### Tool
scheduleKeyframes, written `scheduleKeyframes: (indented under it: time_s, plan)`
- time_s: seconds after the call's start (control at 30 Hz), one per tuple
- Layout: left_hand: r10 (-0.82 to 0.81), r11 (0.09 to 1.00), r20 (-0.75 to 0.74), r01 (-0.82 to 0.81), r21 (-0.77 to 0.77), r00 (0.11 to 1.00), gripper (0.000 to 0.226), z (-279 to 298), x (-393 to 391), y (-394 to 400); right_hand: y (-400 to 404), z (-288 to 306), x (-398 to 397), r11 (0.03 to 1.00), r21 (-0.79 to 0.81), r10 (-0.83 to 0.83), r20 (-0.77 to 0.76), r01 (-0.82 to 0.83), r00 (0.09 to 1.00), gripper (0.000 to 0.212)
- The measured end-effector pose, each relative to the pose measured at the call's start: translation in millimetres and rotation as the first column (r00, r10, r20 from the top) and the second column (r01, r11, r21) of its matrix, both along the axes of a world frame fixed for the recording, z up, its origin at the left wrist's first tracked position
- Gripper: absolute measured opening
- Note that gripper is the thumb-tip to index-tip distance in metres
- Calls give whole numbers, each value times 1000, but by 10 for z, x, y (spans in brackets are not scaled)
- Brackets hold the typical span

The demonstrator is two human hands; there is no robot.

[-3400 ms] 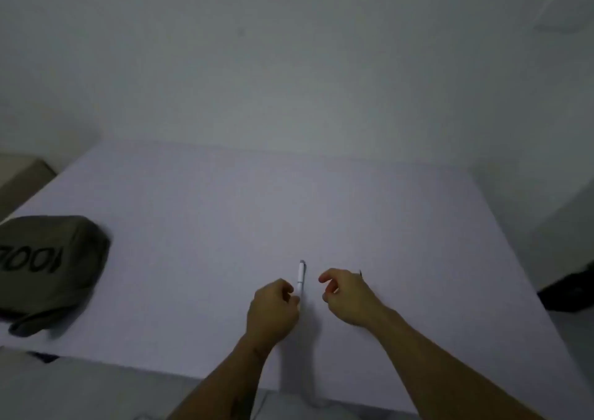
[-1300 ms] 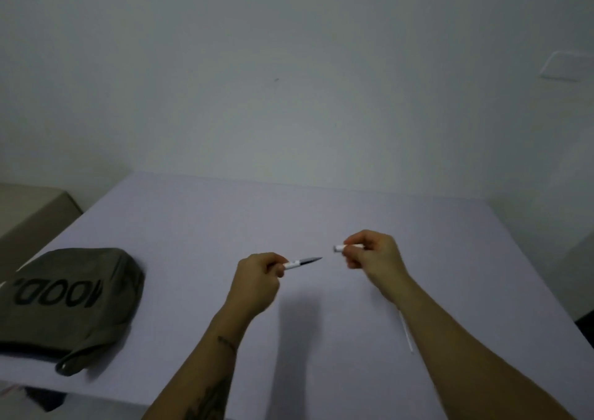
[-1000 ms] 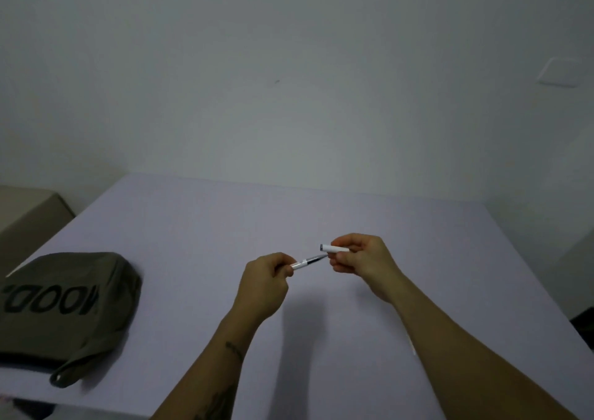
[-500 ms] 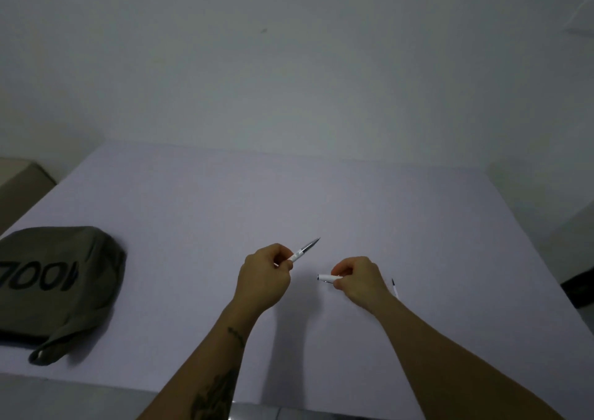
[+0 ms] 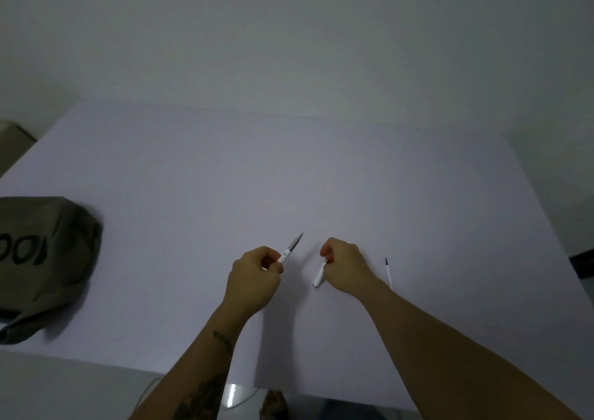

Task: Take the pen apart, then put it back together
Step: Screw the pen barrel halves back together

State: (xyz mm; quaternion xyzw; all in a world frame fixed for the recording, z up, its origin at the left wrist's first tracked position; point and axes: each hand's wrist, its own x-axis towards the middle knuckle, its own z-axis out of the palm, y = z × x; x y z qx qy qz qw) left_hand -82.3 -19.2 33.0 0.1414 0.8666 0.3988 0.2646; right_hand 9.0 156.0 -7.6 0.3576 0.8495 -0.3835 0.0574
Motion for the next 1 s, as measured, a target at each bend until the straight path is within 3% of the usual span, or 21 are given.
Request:
scheduleKeyframes:
  time_s: [0.43, 0.67, 0.87, 1.0]
  plan:
    - [28, 999, 45, -27, -25, 999, 12, -7, 7, -134, -123, -240, -95, 998, 49, 53, -97, -48, 994, 43]
    - [-3, 1000, -36, 3, -7, 999, 9, 83, -33, -154, -137, 144, -141, 977, -156, -178, -250, 142, 952, 28]
    - [-36, 999, -234, 39, 8, 972, 10, 320, -126, -164, -188, 809, -191, 905, -425, -138, -253, 18, 957, 30]
    - [-68, 995, -376, 93, 47, 924, 10, 488, -125, -200, -348, 1042, -205, 870, -493, -181, -295, 13, 938, 15]
